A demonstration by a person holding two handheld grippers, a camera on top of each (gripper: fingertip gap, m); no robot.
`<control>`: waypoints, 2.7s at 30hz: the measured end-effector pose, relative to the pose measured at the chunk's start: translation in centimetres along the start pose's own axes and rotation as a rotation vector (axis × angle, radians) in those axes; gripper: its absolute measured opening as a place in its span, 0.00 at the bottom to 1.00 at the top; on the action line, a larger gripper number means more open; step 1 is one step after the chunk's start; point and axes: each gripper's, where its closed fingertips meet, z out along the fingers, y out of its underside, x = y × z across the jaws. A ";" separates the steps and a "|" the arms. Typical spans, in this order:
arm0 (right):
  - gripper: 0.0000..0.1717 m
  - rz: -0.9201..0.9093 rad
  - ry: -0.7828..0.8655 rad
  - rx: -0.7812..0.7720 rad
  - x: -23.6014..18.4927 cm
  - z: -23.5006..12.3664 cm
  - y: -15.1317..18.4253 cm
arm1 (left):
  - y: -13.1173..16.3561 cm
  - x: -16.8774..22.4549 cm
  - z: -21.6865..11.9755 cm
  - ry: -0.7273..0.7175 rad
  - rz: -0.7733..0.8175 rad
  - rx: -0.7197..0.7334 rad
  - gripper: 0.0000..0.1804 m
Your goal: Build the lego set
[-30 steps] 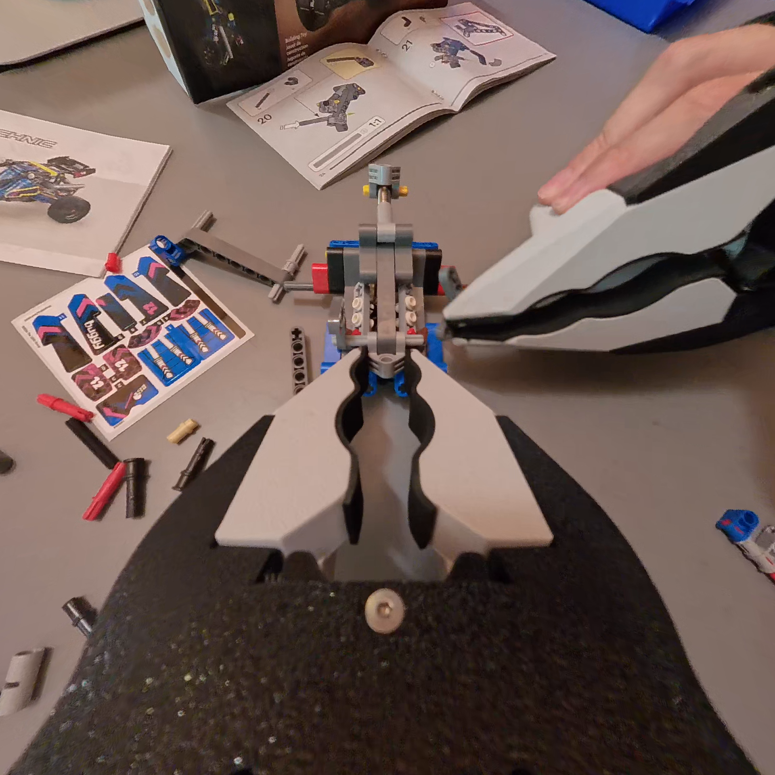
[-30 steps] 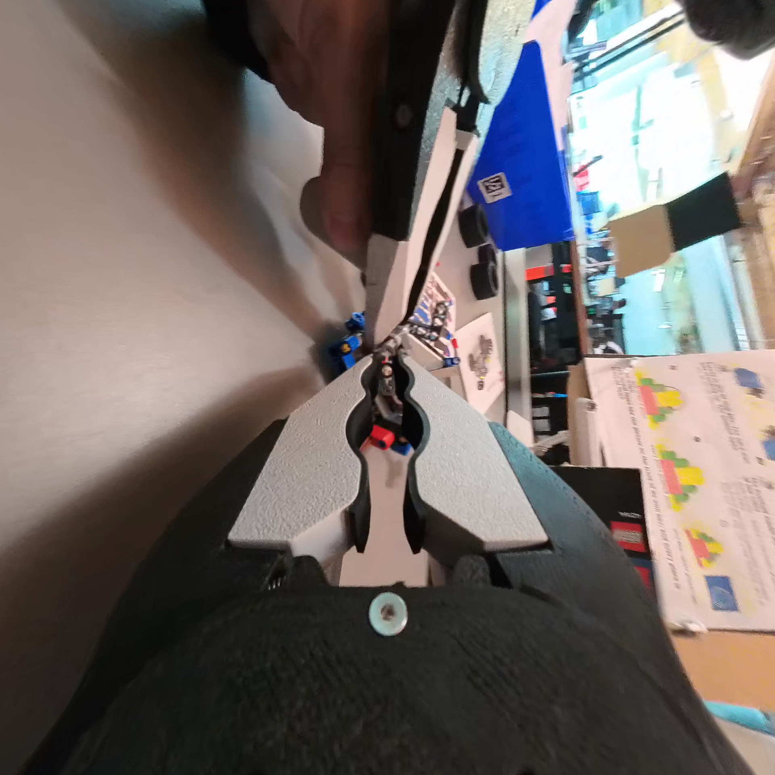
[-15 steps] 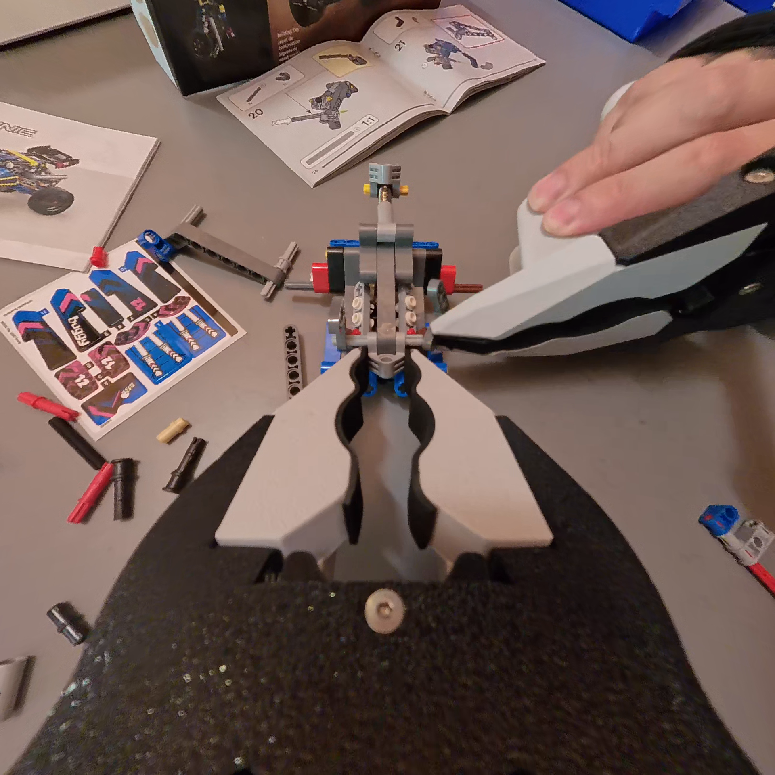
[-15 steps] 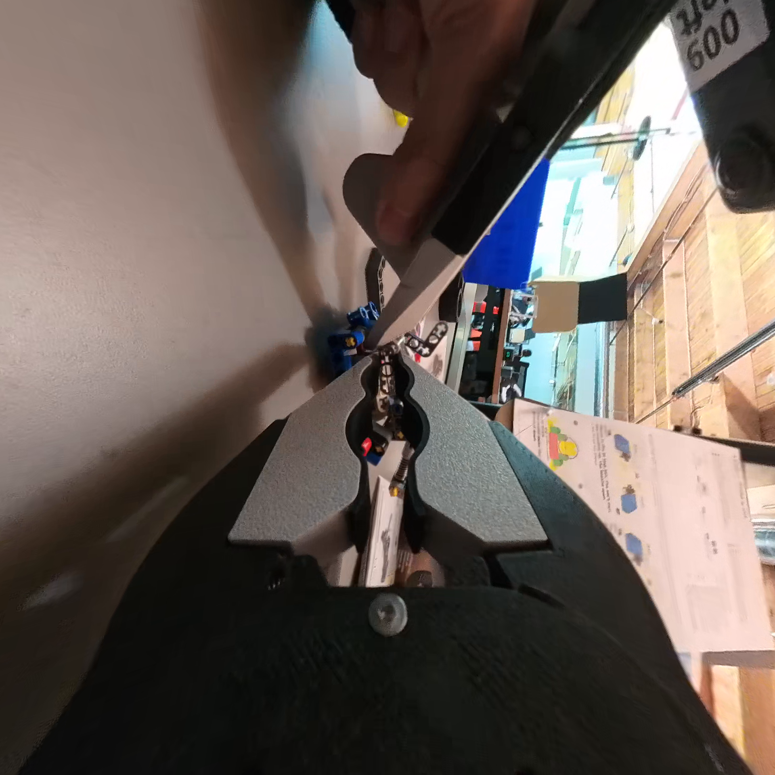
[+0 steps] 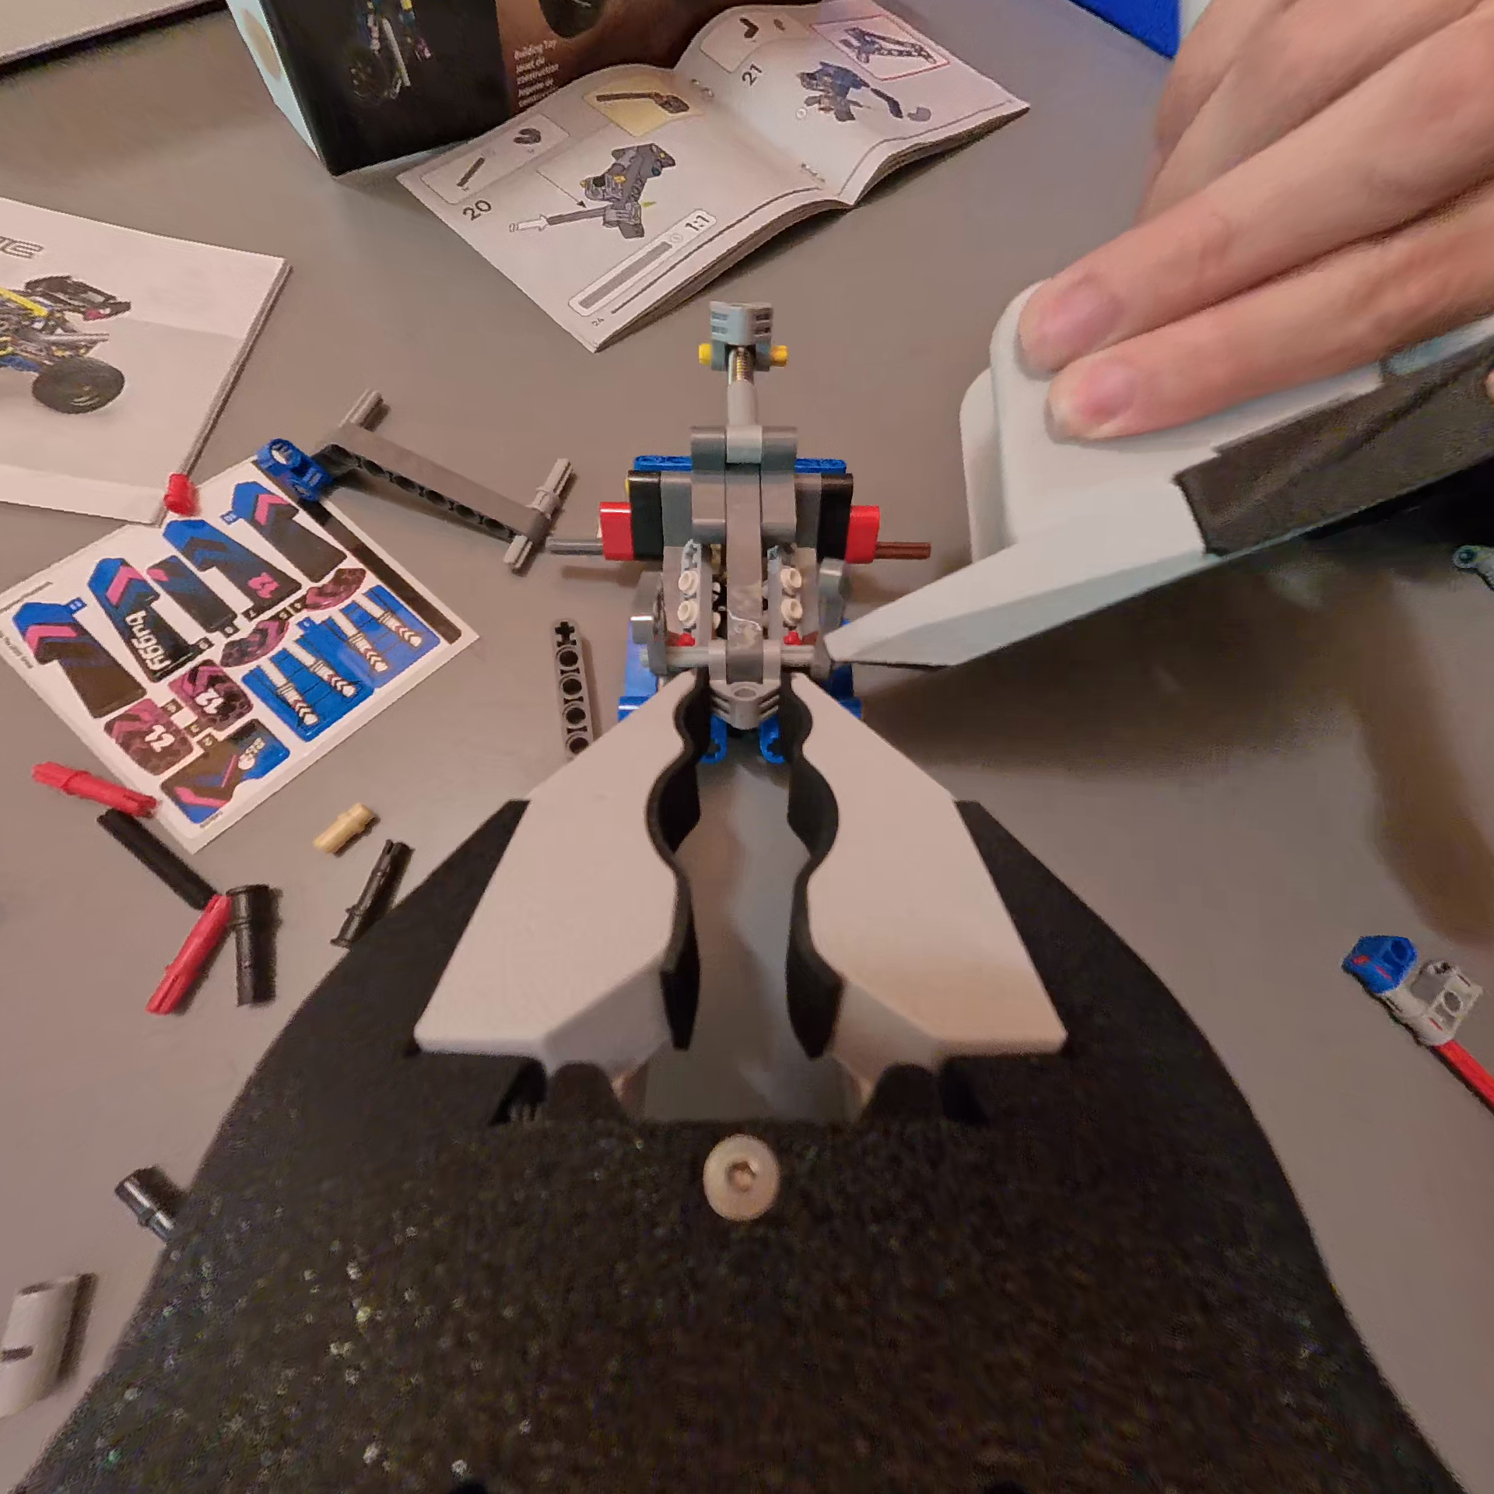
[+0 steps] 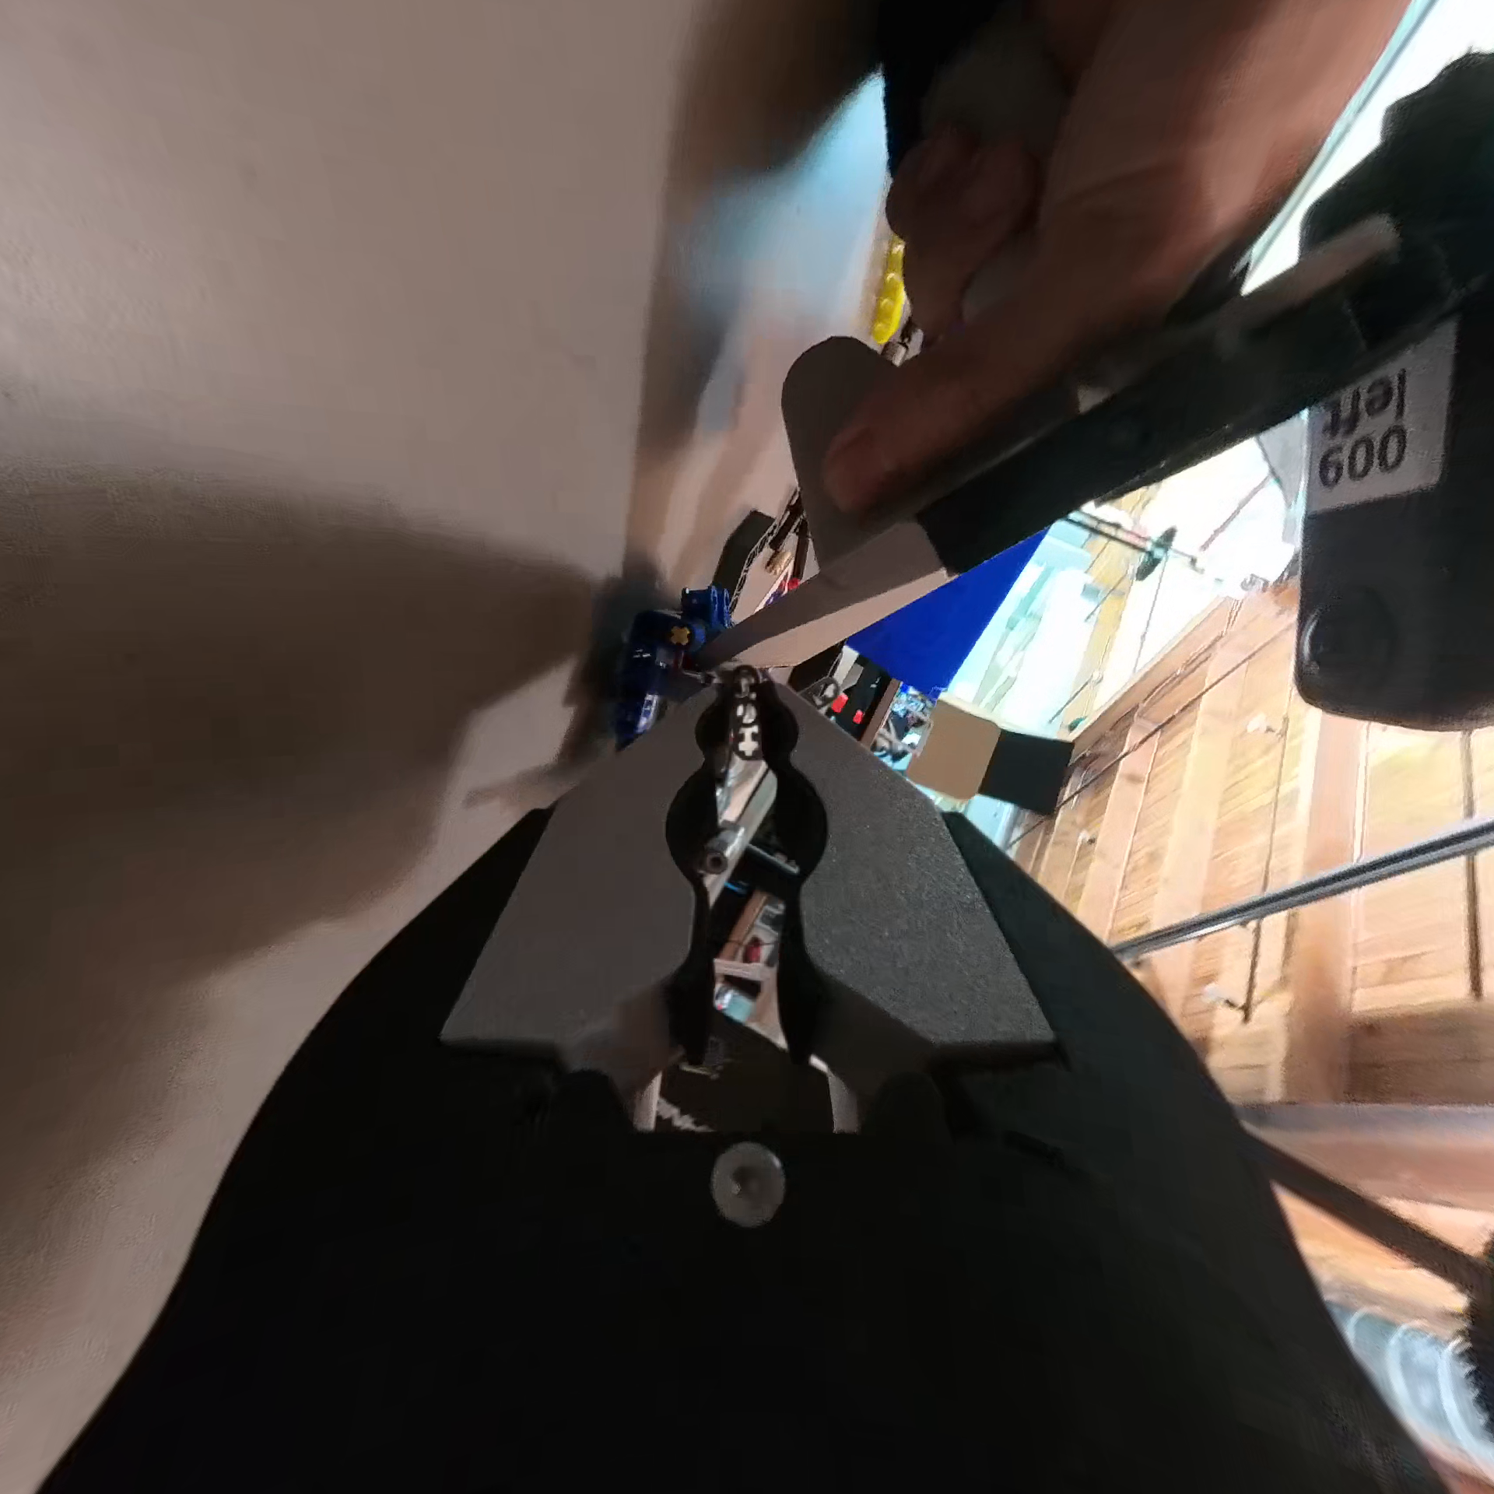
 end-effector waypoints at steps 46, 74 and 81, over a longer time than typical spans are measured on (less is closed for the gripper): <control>0.19 1.700 -0.630 -0.246 -5.4 -8.3 -5.5 | 0.1 0.0 0.0 0.004 0.021 -0.003 0.07; 0.12 1.465 -0.687 0.115 -4.9 -6.4 -5.5 | 0.1 0.1 0.0 0.002 0.036 -0.004 0.07; 0.12 1.360 -0.595 0.094 -4.7 -6.0 -4.8 | 0.1 0.1 0.0 0.000 0.037 -0.005 0.07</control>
